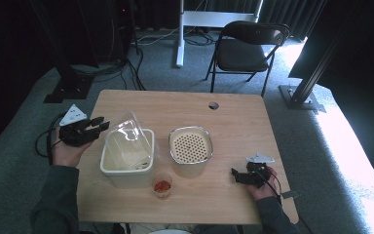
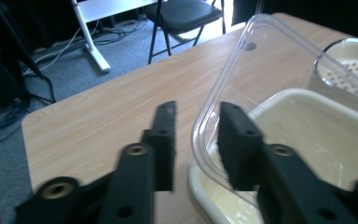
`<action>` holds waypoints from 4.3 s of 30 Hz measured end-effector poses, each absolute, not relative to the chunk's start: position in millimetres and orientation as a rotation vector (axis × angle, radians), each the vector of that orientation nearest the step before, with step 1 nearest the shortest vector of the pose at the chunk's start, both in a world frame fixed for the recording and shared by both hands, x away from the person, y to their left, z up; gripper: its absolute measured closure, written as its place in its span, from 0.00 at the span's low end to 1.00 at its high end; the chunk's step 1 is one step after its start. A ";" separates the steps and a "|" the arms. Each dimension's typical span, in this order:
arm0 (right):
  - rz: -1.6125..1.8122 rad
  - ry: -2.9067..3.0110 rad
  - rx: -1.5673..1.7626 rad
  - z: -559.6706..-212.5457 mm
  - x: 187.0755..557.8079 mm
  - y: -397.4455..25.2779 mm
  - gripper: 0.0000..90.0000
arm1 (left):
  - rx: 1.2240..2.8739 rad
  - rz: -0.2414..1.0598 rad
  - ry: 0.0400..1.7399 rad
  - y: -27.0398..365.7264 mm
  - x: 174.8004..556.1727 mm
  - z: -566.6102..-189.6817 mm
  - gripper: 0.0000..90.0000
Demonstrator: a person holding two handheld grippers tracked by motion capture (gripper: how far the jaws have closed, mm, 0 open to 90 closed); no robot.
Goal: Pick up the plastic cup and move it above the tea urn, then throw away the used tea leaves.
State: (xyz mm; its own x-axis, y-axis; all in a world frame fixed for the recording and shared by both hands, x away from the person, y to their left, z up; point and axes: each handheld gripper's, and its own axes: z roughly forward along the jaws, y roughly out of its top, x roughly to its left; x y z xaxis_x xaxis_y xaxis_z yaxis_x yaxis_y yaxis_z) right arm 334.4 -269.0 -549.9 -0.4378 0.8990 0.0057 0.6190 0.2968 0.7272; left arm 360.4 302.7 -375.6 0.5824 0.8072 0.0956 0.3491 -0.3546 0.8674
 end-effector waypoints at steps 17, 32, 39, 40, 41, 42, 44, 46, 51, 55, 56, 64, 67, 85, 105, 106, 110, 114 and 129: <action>0.938 2.166 1.360 -549.8 334.3 -268.9 0.16 | 1.857 0.756 0.830 309.0 333.1 -343.3 0.67; 0.937 2.167 1.358 -549.9 334.3 -269.0 0.16 | 1.822 0.701 0.899 307.0 318.4 -356.4 0.57; 0.938 2.167 1.358 -549.9 334.3 -269.0 0.16 | 1.828 0.688 0.910 306.6 315.3 -365.4 0.56; 0.938 2.167 1.358 -549.9 334.3 -269.0 0.16 | 1.828 0.684 0.915 306.9 314.5 -366.9 0.56; 0.937 2.167 1.357 -549.9 334.3 -269.0 0.16 | 1.827 0.684 0.917 307.3 313.3 -368.2 0.56; 0.937 2.166 1.357 -549.9 334.2 -268.9 0.17 | 1.824 0.687 0.920 307.8 310.7 -369.3 0.55; 0.942 2.169 1.352 -549.4 333.2 -268.5 0.20 | 1.811 0.678 0.916 308.4 306.0 -370.5 0.54; 0.938 2.171 1.355 -548.7 332.8 -267.6 0.21 | 1.811 0.679 0.914 308.0 298.5 -371.5 0.53; 0.927 2.188 1.352 -547.1 331.0 -264.6 0.23 | 1.807 0.667 0.896 305.2 277.6 -372.7 0.53; 0.942 2.222 1.337 -545.3 327.4 -261.3 0.25 | 1.808 0.657 0.863 298.4 258.1 -374.2 0.53; 0.942 2.222 1.337 -545.3 327.4 -261.3 0.25 | 1.808 0.657 0.863 298.4 258.1 -374.2 0.53; 1.147 2.280 1.144 -527.3 308.7 -226.6 0.27 | 1.844 0.636 0.829 284.6 246.9 -387.2 0.53; 1.214 2.329 1.038 -523.4 303.5 -209.0 0.25 | 1.825 0.634 0.852 288.7 254.2 -388.2 0.51; 1.271 2.516 0.792 -528.2 295.5 -157.3 0.27 | 1.724 0.679 1.014 317.0 300.4 -395.9 0.44; 1.364 2.598 0.618 -526.2 286.5 -117.2 0.15 | 1.676 0.699 1.071 320.1 307.9 -401.0 0.46; 1.361 2.602 0.607 -526.4 285.7 -114.1 0.15 | 1.675 0.698 1.073 320.6 307.7 -401.4 0.46; 1.396 2.598 0.576 -526.8 283.8 -101.7 0.15 | 1.679 0.694 1.077 323.1 306.1 -402.1 0.46; 1.433 2.598 0.547 -526.0 284.1 -88.9 0.15 | 1.676 0.693 1.083 325.9 305.0 -403.2 0.46; 1.571 2.583 0.479 -519.0 289.7 -56.7 0.19 | 1.682 0.688 1.102 329.1 303.4 -410.2 0.46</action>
State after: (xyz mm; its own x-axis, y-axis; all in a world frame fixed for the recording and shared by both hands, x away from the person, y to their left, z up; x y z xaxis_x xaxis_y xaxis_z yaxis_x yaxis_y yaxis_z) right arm 289.7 -56.7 -519.0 -0.9478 0.3053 0.0926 0.2226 0.4250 0.8774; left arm 303.4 329.1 -410.2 0.4298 0.9015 -0.0500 0.3514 -0.1160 0.9290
